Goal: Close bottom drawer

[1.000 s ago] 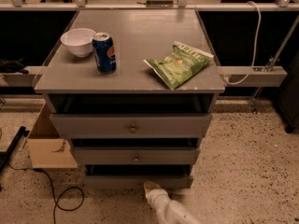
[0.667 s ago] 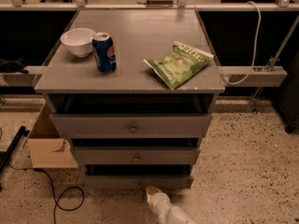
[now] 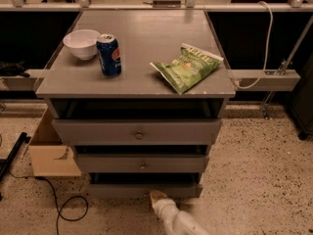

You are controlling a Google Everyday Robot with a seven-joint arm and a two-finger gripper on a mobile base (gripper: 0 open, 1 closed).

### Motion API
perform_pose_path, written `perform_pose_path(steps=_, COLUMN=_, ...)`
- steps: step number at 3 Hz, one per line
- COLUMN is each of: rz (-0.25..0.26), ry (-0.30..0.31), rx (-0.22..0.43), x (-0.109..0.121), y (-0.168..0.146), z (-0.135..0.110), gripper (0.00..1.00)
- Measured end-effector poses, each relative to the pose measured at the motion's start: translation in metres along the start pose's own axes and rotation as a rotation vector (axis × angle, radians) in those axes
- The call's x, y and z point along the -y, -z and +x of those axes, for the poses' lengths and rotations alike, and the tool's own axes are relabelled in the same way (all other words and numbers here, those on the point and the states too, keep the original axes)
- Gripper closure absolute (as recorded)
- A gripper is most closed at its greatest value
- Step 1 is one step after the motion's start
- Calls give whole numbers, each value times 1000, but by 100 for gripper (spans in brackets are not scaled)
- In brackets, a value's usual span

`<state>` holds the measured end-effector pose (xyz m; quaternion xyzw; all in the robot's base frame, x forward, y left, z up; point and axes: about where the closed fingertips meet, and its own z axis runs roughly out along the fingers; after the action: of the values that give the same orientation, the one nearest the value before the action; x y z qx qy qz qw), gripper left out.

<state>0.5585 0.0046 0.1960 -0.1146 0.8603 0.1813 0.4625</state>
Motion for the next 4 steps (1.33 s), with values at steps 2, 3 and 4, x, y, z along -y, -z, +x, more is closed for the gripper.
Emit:
perform_pose_path(steps=2, rz=-19, ry=11, rx=78, x=-4, y=-8, z=-22, gripper=100)
perform_pose_path(steps=3, rz=-8, ry=21, rx=142, x=-13, y=-14, z=-44, gripper=100)
perform_pose_path(steps=4, rz=-6, ry=24, rx=137, x=-11, y=-11, z=-45, gripper=100)
